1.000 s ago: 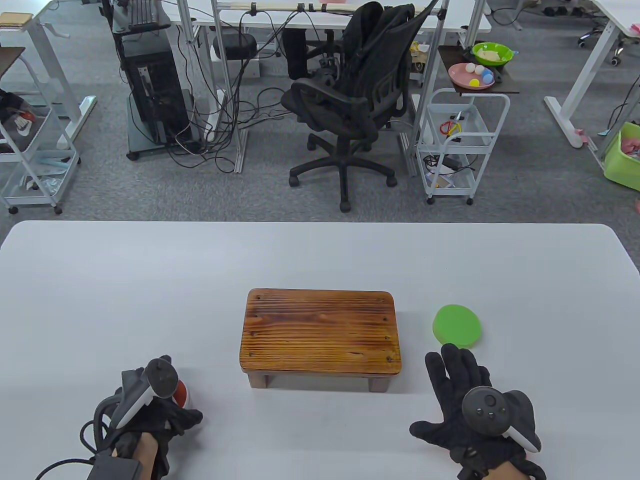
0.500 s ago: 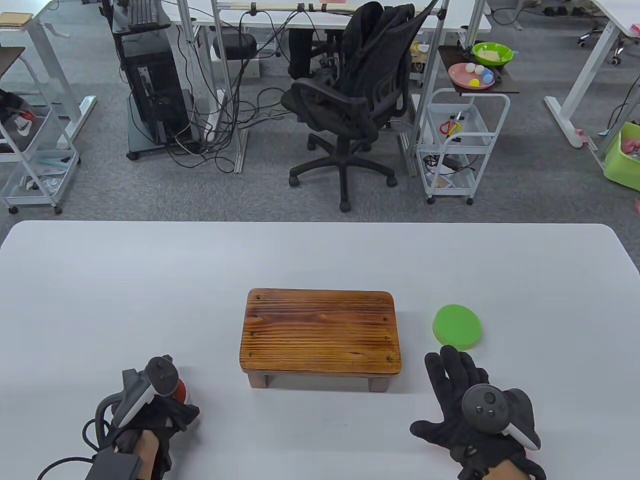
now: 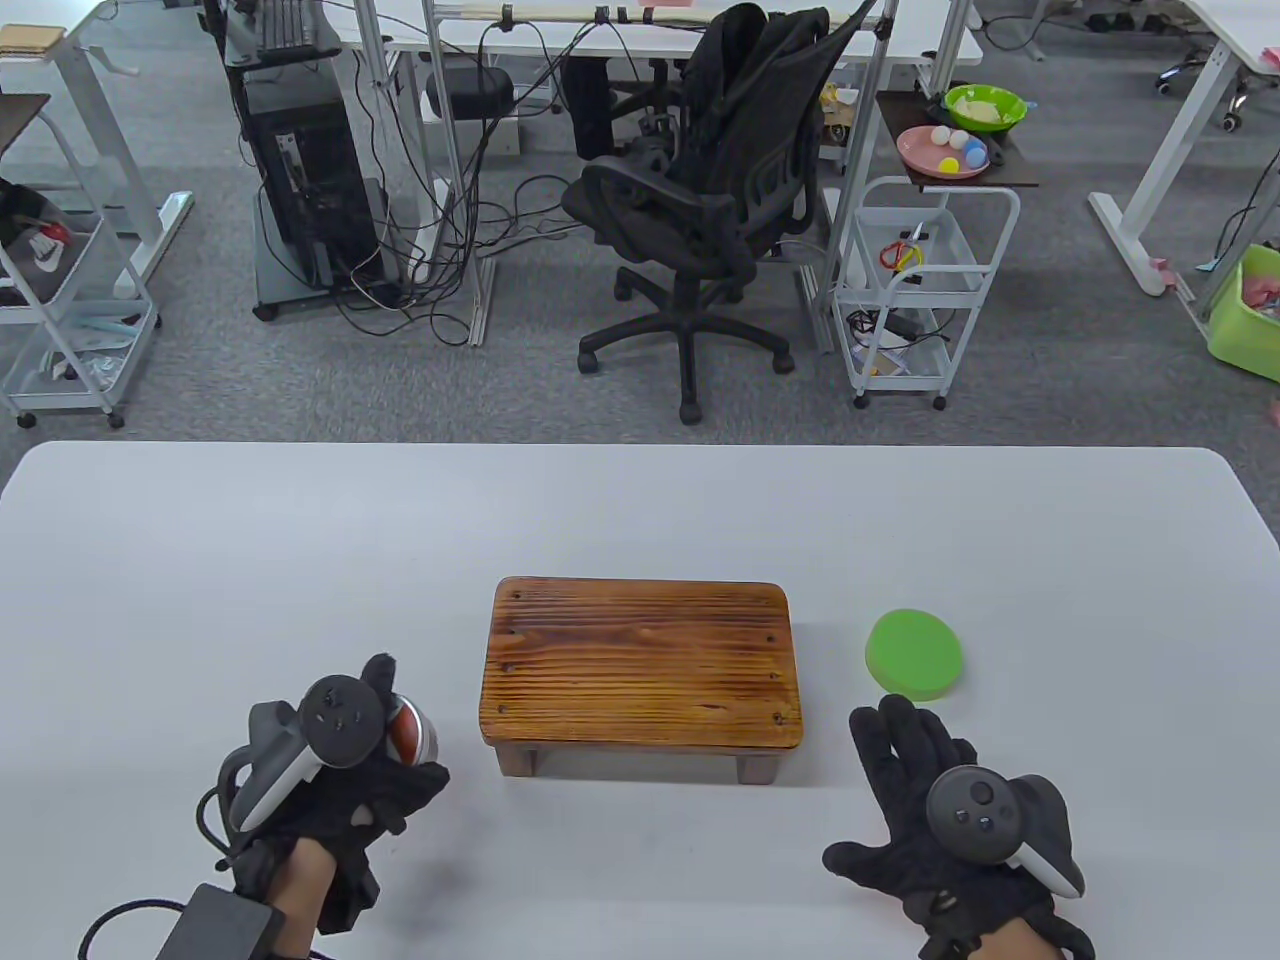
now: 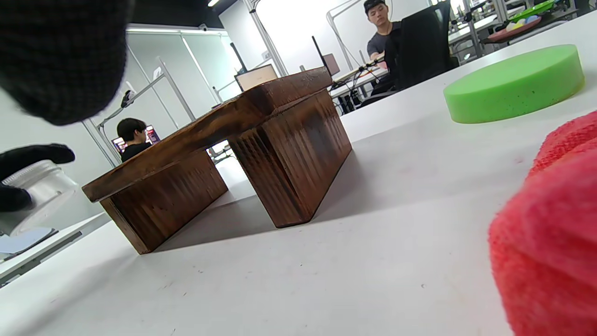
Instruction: Dip and apply wood wax on stool
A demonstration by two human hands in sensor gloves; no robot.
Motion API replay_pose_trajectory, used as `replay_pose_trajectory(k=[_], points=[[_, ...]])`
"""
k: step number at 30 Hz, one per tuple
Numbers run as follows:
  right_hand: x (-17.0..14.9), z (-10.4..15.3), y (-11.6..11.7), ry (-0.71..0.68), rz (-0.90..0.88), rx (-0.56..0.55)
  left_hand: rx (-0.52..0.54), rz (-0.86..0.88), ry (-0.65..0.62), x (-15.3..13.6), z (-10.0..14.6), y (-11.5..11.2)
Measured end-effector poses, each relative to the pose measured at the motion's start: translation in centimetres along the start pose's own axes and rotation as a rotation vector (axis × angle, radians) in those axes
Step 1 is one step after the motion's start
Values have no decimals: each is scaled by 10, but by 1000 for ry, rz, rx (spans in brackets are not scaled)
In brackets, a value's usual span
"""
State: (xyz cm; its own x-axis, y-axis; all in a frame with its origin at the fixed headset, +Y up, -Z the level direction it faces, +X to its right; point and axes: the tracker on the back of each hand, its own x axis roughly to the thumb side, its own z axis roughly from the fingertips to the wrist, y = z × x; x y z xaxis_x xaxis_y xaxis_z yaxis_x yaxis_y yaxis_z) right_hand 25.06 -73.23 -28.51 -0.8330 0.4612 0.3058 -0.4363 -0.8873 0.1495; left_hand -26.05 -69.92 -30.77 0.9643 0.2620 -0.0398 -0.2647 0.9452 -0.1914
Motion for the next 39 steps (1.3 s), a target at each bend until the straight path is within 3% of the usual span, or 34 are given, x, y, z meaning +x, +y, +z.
replay_pose_trajectory(k=[5,10,17,31,39], points=[[-1,0,0,1,-4,-1,2,-42,-166,55,15,-3],[-1,1,0,-5,-6,2,-66,-69,-312,102,28,-28],[-1,1,1,-18,-10,7,-126,-166,-418,144,38,-65],[-3,4,-1,-34,-32,-4,-258,-286,-460,166,32,-133],[-4,5,0,-39,-40,6,-305,-306,-446,162,25,-147]])
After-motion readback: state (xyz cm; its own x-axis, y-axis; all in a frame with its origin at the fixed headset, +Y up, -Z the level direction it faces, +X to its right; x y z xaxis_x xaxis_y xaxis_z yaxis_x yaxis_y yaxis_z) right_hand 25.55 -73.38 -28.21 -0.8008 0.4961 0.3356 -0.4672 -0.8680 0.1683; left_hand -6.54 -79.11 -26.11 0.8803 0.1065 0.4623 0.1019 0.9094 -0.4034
